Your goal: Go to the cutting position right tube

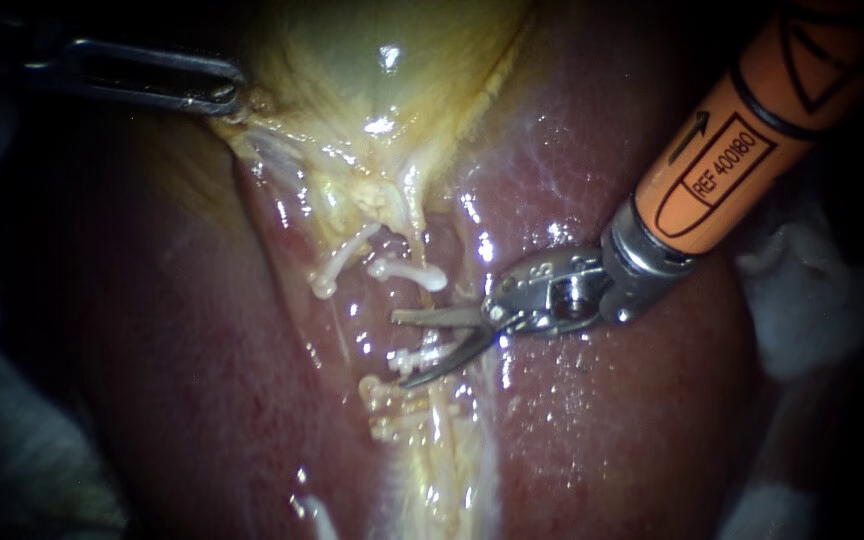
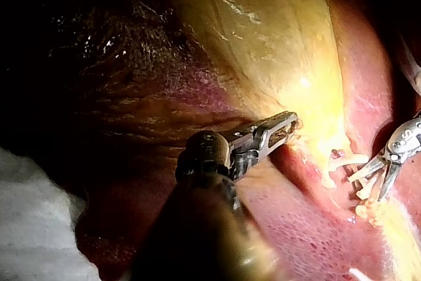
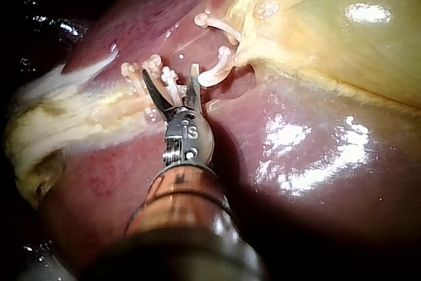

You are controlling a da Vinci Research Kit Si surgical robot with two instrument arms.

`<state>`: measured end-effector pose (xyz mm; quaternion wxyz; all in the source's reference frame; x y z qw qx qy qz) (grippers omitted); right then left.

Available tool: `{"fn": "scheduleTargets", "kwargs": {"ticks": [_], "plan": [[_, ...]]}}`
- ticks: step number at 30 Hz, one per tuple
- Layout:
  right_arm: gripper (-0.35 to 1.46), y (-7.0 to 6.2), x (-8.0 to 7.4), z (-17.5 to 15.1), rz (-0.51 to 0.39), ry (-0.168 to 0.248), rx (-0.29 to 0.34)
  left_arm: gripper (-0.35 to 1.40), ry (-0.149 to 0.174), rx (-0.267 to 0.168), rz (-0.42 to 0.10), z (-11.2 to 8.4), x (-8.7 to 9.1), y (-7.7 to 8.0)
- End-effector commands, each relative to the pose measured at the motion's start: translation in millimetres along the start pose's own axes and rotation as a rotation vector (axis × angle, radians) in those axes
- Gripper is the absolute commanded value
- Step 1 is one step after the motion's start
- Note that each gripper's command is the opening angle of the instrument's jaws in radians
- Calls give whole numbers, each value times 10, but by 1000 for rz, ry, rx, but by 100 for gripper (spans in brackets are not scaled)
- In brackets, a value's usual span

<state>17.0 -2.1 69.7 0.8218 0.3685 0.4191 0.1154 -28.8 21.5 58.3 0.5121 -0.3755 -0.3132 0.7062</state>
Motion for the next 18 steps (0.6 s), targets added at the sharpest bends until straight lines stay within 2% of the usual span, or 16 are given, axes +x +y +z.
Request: {"fn": "scheduleTargets", "kwargs": {"ticks": [1,5,11,14,18], "plan": [[133,-2,2,-2,1,3,1,-35,0,0,0,0,0,0],[135,-12,15,-10,7,8,9,-35,0,0,0,0,0,0],[135,-39,38,-33,17,14,32,-35,-1,-2,0,-3,0,-1],[135,-48,42,-47,19,13,46,-35,-2,-2,0,-4,1,-1],[133,-49,35,-66,17,13,53,-35,0,0,0,-5,2,-1]]}}
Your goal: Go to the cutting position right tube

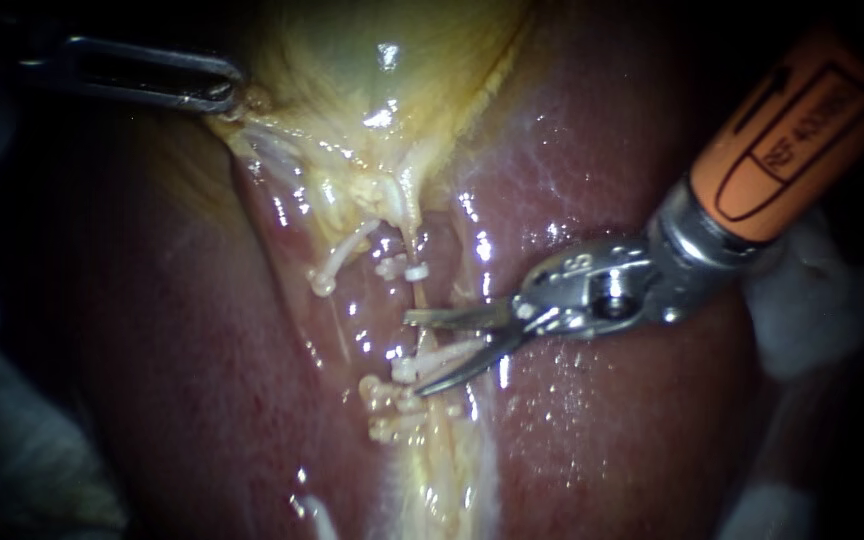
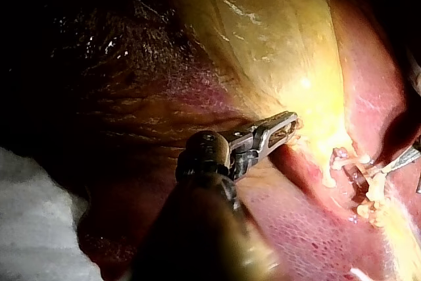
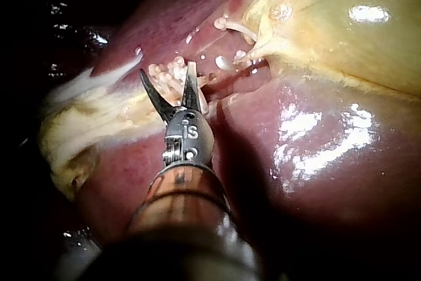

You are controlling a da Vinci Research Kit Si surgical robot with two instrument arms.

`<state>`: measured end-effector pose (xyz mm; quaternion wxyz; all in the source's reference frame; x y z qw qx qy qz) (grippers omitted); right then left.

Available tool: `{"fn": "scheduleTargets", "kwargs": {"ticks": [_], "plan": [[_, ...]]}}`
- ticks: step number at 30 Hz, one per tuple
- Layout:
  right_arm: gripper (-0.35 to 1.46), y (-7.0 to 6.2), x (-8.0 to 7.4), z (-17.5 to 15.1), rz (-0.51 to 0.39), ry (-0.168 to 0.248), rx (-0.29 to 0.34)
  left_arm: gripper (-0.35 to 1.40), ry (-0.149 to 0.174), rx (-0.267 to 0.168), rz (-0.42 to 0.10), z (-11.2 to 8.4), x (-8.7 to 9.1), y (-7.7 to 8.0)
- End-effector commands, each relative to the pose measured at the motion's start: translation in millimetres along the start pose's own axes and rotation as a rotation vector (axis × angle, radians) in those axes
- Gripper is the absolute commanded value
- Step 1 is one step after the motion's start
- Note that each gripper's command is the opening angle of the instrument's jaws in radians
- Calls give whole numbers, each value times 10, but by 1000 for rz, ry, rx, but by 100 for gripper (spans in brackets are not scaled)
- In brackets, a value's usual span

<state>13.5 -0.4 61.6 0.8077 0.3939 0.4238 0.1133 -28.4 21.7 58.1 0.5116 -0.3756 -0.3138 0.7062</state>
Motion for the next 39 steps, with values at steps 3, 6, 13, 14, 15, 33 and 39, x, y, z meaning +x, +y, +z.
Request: {"fn": "scheduleTargets", "kwargs": {"ticks": [3,6,13,14,15,33,39], "plan": [[133,5,-10,-10,2,1,3,-35,1,1,-1,0,0,0],[133,15,-17,-15,5,3,-6,-35,1,1,-1,-1,0,0],[133,38,-28,-11,11,2,-12,-35,1,1,-1,-1,0,0],[135,40,-31,-8,15,1,-14,-35,1,1,-1,-1,0,0],[135,42,-33,-5,14,0,-15,-35,1,1,-1,-1,0,0],[138,64,-45,47,32,34,-24,-35,1,1,-1,-1,0,0],[138,69,-37,59,48,91,-9,-35,1,1,-1,0,0,0]]}}
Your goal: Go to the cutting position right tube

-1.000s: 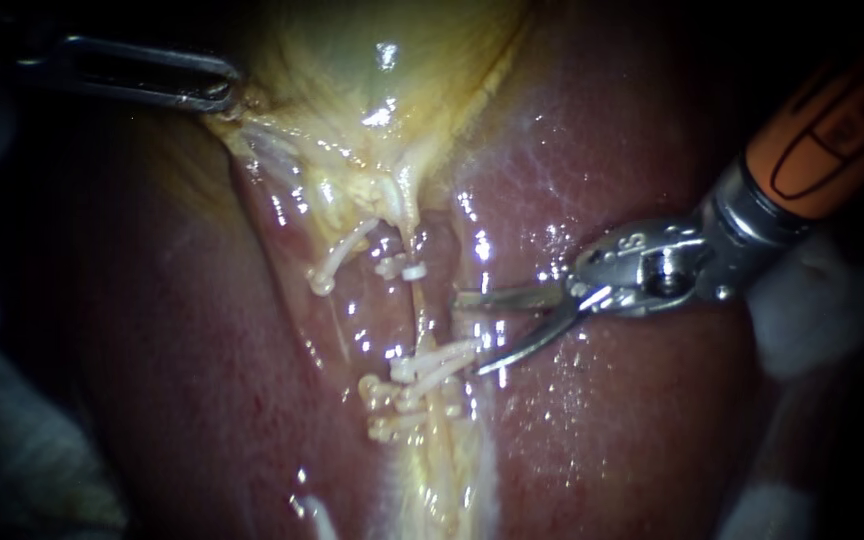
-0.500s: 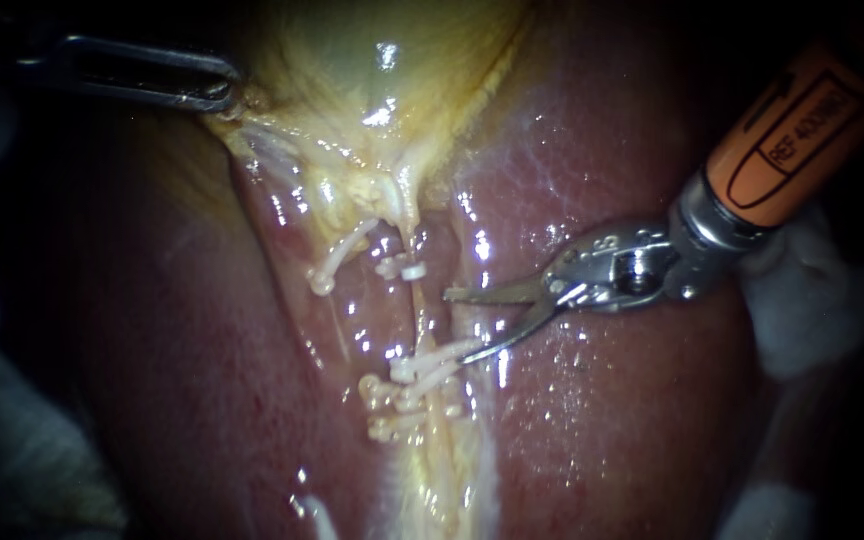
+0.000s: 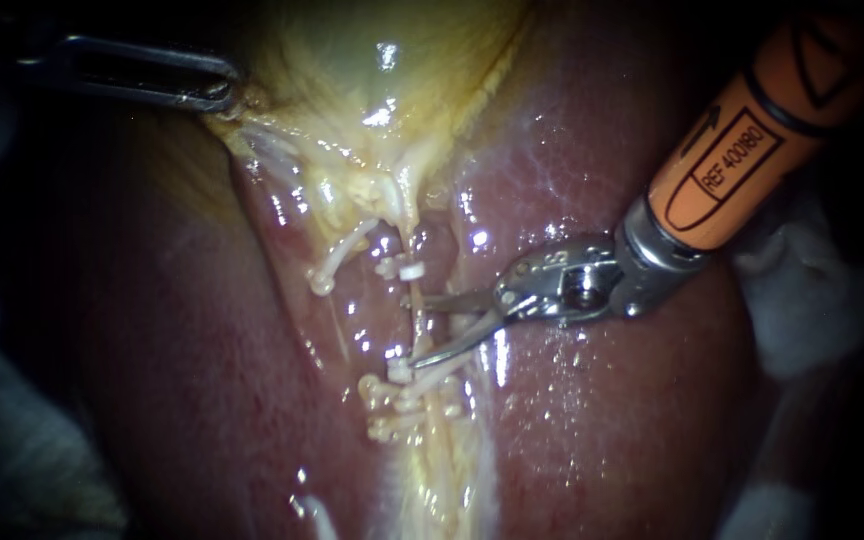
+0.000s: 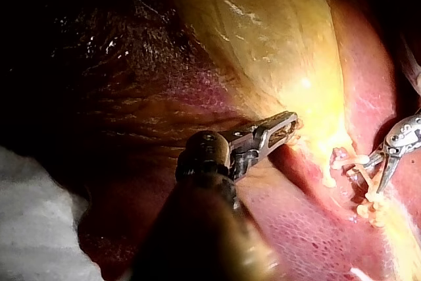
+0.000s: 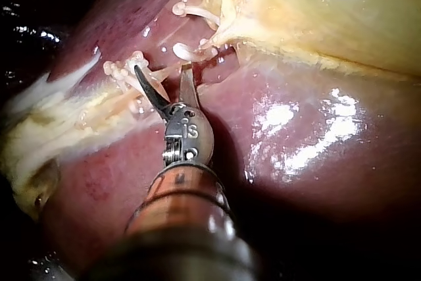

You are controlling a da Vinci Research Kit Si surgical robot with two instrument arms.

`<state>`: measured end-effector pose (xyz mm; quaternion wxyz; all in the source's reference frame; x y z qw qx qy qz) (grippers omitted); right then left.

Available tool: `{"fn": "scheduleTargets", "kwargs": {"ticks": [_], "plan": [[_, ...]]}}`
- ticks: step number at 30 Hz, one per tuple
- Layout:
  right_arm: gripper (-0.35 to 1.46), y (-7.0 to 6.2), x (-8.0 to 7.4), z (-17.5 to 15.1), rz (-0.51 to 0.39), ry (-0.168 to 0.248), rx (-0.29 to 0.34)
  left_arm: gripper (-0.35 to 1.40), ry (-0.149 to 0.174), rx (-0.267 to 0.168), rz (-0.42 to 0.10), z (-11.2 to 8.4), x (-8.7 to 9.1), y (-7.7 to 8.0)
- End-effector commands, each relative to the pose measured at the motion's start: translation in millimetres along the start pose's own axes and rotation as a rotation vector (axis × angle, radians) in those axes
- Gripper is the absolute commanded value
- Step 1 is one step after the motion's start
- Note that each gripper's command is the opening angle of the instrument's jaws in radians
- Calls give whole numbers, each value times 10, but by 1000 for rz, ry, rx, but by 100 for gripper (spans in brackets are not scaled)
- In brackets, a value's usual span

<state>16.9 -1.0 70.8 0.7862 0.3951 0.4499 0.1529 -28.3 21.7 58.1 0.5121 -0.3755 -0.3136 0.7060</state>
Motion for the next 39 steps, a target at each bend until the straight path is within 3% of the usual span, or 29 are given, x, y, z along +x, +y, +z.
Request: {"fn": "scheduleTargets", "kwargs": {"ticks": [1,11,25,32,39], "plan": [[138,1,2,3,5,11,3,-35,0,0,0,0,0,0],[142,5,18,27,20,59,11,-35,0,0,0,0,0,0],[143,4,23,42,29,92,22,-35,0,1,0,1,1,0],[142,-14,26,41,31,98,74,-35,0,0,0,1,0,-1],[135,-38,45,35,28,113,159,-35,2,2,0,0,0,-1]]}}
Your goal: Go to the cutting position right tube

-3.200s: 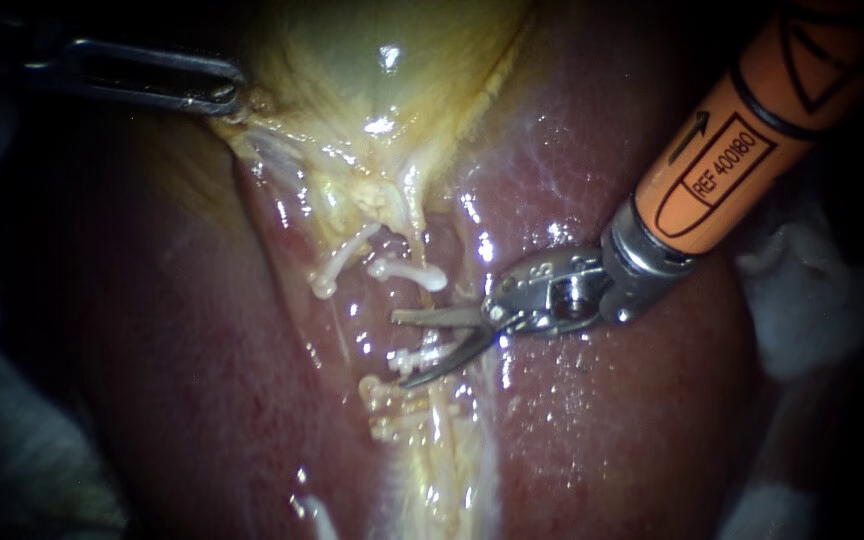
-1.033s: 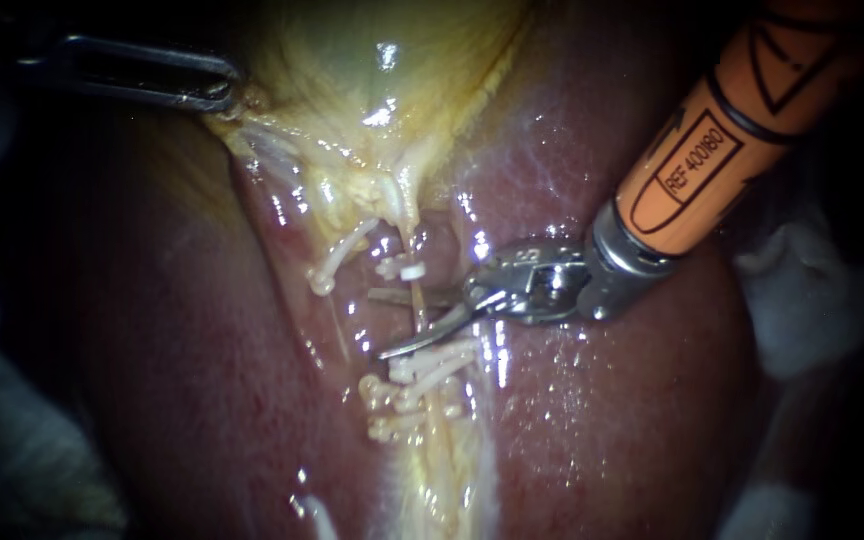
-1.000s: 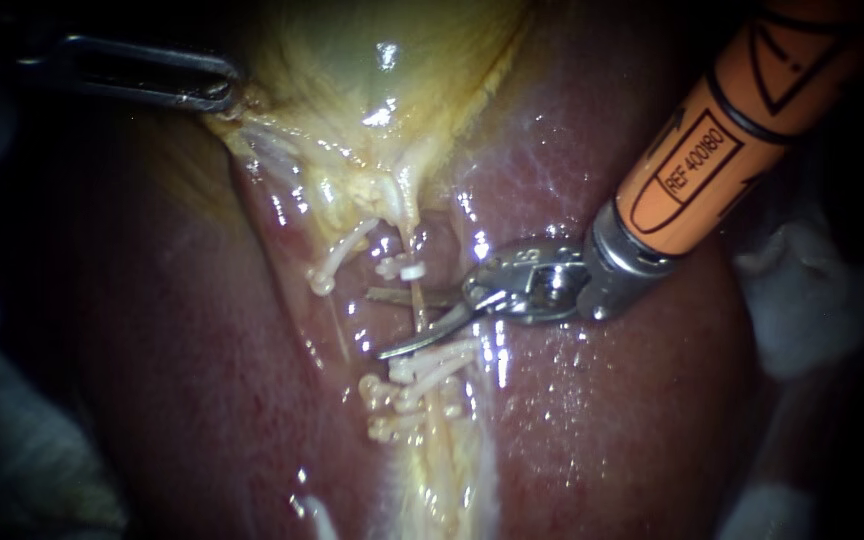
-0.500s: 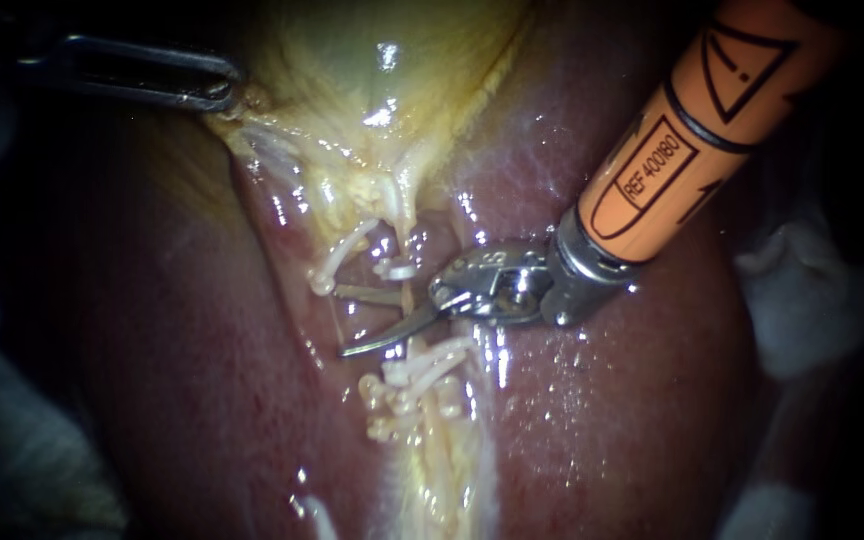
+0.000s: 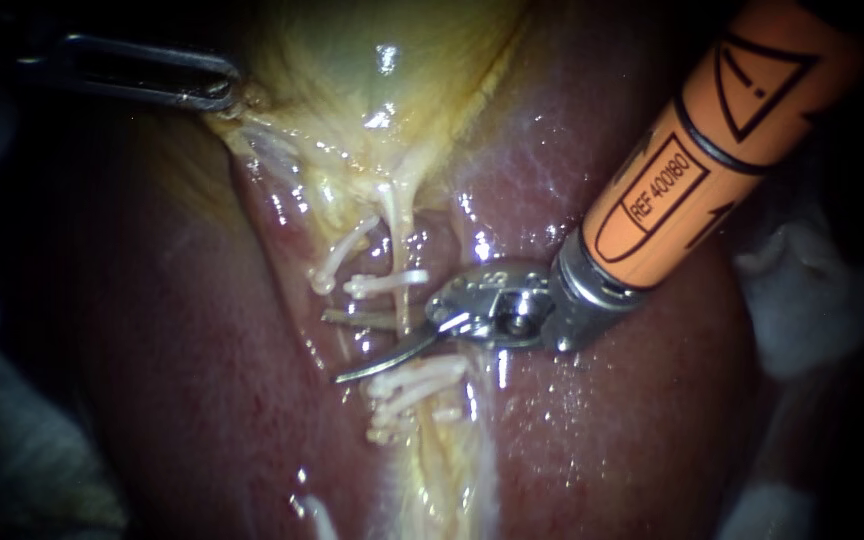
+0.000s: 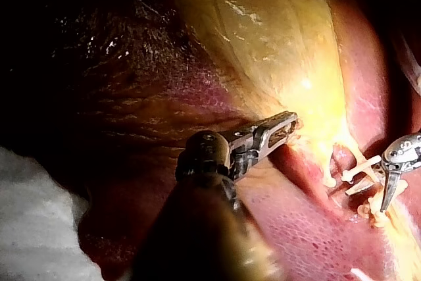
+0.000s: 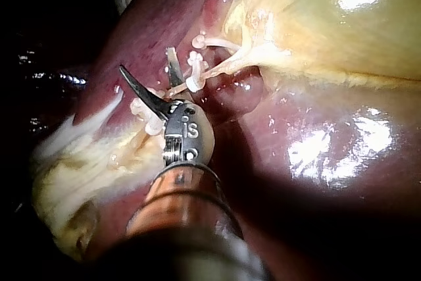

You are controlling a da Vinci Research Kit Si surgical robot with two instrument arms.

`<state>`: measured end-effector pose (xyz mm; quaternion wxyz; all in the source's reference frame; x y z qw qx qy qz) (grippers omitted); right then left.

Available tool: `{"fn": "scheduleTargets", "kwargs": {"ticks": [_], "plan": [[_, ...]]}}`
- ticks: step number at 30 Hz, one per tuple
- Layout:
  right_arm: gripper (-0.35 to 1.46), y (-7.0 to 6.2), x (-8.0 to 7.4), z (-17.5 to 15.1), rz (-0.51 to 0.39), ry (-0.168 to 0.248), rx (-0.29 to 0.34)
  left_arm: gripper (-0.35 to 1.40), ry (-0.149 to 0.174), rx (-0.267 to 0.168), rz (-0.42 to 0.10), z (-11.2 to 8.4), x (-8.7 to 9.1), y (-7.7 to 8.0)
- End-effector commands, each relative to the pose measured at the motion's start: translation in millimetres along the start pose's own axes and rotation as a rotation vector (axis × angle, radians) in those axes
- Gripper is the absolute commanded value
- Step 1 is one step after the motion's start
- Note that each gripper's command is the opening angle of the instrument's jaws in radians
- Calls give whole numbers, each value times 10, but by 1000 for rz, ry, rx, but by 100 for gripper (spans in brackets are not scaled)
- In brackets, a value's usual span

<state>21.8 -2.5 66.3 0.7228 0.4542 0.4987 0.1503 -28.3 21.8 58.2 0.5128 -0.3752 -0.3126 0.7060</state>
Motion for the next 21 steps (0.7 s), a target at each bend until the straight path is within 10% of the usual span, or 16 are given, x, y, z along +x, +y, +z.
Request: {"fn": "scheduleTargets", "kwargs": {"ticks": [1,21], "plan": [[135,-2,3,-1,-4,0,12,-35,1,0,0,0,0,0],[133,-10,17,-2,2,17,23,-35,1,0,0,0,0,0]]}}
